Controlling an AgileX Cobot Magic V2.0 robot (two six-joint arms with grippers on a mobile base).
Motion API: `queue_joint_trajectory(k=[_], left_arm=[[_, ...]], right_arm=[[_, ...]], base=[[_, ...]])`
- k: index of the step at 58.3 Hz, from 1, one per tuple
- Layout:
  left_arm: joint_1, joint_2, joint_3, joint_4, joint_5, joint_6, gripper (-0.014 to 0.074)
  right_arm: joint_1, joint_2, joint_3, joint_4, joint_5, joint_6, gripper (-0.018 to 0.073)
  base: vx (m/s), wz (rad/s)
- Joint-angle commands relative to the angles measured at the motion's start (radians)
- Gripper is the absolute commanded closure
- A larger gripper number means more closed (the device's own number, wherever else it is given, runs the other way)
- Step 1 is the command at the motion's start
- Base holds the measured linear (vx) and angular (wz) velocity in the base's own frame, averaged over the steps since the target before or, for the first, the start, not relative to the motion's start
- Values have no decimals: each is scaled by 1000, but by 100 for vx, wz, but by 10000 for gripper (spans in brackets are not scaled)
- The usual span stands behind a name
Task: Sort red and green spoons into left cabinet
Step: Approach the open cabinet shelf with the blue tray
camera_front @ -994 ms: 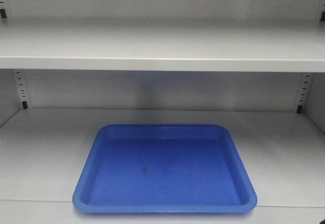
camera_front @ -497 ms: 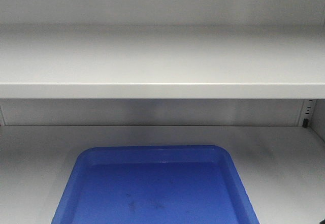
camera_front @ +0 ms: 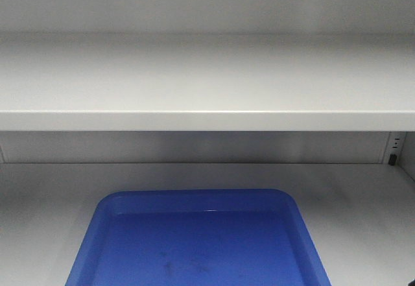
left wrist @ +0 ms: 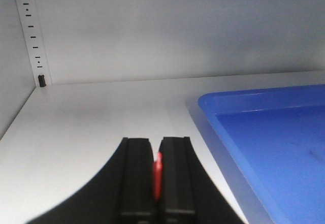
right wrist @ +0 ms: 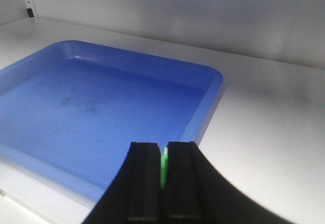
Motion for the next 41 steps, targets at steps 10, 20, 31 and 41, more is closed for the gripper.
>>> queue_joint_trajectory(k=[10,20,31,41], left_arm=[[1,9,-27,-17,-86,0,600],[1,9,-27,-17,-86,0,600],[1,9,-27,-17,-89,0,600],[1,9,-27,-17,-100,0,600]], right_arm=[[-1,8,-32,5,-84,-25,563],[-1,8,-32,5,-85,-25,563],[-1,8,-32,8,-95,-19,563],[-1,8,-32,19,-92,-14,563]], base=[[0,0],[0,0],[0,0],[0,0]])
